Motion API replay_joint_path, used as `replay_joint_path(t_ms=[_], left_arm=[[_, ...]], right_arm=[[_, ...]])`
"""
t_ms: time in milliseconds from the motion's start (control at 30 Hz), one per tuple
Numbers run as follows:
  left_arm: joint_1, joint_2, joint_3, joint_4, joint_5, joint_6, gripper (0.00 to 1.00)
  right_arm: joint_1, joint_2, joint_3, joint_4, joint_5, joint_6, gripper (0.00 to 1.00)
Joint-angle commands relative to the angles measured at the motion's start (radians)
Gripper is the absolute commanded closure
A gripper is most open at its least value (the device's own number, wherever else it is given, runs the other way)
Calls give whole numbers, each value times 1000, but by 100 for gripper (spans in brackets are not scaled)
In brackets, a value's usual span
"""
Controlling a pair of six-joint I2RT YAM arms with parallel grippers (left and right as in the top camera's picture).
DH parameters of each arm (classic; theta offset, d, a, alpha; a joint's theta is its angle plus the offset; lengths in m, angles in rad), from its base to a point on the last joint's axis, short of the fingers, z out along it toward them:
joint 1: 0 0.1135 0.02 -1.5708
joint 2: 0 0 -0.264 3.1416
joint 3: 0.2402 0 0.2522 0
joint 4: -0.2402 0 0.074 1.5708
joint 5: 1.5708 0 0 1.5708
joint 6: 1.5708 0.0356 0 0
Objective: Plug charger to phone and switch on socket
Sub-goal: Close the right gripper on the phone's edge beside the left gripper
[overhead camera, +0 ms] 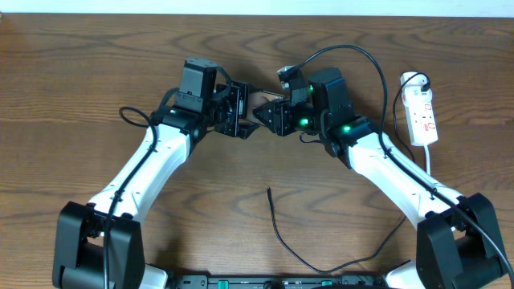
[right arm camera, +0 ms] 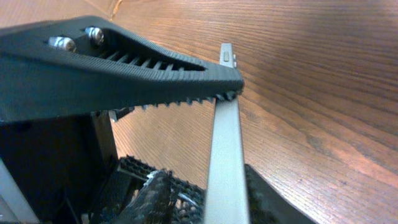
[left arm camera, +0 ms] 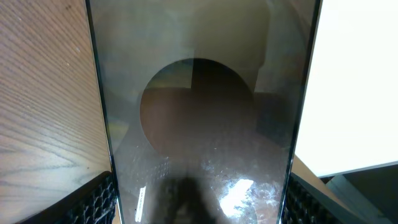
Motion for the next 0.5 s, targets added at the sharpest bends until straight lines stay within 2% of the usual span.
replay_joint_path(t_ms=[0, 200, 333, 400, 467], left_arm=[[-12, -27, 29, 13, 21, -5, 93], [-12, -27, 29, 13, 21, -5, 92], [-12, -27, 29, 12, 21, -5, 92], [-12, -27, 29, 12, 21, -5, 83], [-12, -27, 29, 12, 21, -4, 62]], right_arm=[[7, 7, 18, -5, 1, 2, 77], [7, 7, 18, -12, 1, 2, 83], [7, 7, 18, -12, 1, 2, 99], [7, 7, 18, -13, 0, 2, 99], [7, 7, 18, -13, 0, 2, 99]])
